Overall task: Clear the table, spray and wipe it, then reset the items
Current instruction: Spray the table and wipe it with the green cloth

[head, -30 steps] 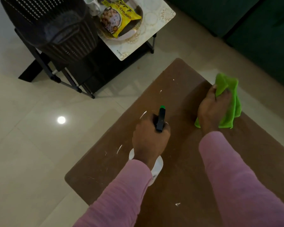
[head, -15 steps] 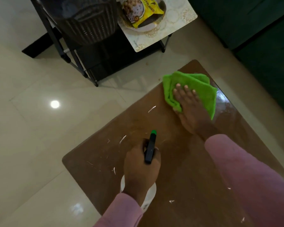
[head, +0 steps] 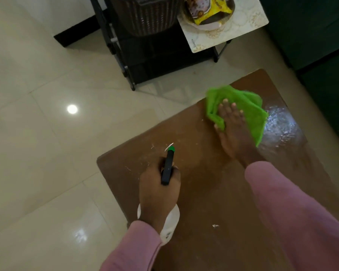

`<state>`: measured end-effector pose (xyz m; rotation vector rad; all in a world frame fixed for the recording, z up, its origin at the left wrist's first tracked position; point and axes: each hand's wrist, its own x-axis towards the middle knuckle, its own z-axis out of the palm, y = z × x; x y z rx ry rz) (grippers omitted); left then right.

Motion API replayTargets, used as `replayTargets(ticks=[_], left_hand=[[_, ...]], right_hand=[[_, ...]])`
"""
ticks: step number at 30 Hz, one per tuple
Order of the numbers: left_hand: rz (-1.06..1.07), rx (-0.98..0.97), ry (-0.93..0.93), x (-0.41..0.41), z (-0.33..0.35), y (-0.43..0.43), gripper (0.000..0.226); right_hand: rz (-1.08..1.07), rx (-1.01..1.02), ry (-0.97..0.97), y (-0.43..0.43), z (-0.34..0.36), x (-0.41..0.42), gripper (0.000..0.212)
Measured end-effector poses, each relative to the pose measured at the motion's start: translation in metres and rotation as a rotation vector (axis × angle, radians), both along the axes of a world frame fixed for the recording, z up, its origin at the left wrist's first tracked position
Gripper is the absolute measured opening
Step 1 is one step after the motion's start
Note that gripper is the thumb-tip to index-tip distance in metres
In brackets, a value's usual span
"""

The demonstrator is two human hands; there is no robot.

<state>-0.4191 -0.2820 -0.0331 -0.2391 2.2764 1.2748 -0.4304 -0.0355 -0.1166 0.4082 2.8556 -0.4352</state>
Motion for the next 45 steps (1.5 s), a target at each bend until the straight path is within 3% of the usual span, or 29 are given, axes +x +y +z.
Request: replayTargets(ticks=[3, 5, 7, 10, 12, 18, 28, 34, 40, 45], left_hand=[[0.046, -0.005, 0.01, 0.004, 0.001, -0.016, 0.015], [0.063, -0.016, 0.004, 0.008, 0.0, -0.025, 0.017], [0.08, -0.024, 0.012, 0.012, 0.002, -0.032, 0.019], [0.089, -0.031, 0.029, 0.021, 0.005, -0.043, 0.022], [0.078, -0.025, 0.025, 0.028, 0.006, -0.048, 0.017], [0.125, -0.008, -0.028, 0.044, -0.005, -0.055, 0.02], [0.062, -0.054, -0.023, 0.041, -0.006, -0.04, 0.023], [0.135, -0.105, 0.018, 0.038, -0.007, -0.043, 0.026], [0.063, -0.076, 0.019, 0.04, -0.008, -0.05, 0.02], [0.184, 0.002, 0.039, 0.05, -0.008, -0.06, 0.014]], right_hand=[[-0.346, -0.049, 0.001, 0.009, 0.004, -0.018, 0.06], [-0.412, -0.049, -0.016, -0.016, 0.006, -0.032, 0.061], [-0.259, -0.043, -0.02, -0.052, 0.009, -0.033, 0.062], [0.138, 0.013, -0.037, -0.094, 0.009, -0.002, 0.064], [0.241, 0.032, -0.049, -0.087, 0.007, 0.014, 0.064], [-0.191, -0.084, -0.047, -0.032, 0.008, 0.0, 0.061], [-0.177, -0.086, -0.09, -0.034, 0.01, -0.003, 0.061], [-0.173, -0.112, -0.089, -0.032, 0.012, -0.003, 0.06], [-0.204, -0.088, -0.093, -0.035, 0.01, -0.006, 0.061], [-0.235, -0.06, -0.05, -0.076, 0.01, -0.016, 0.063]])
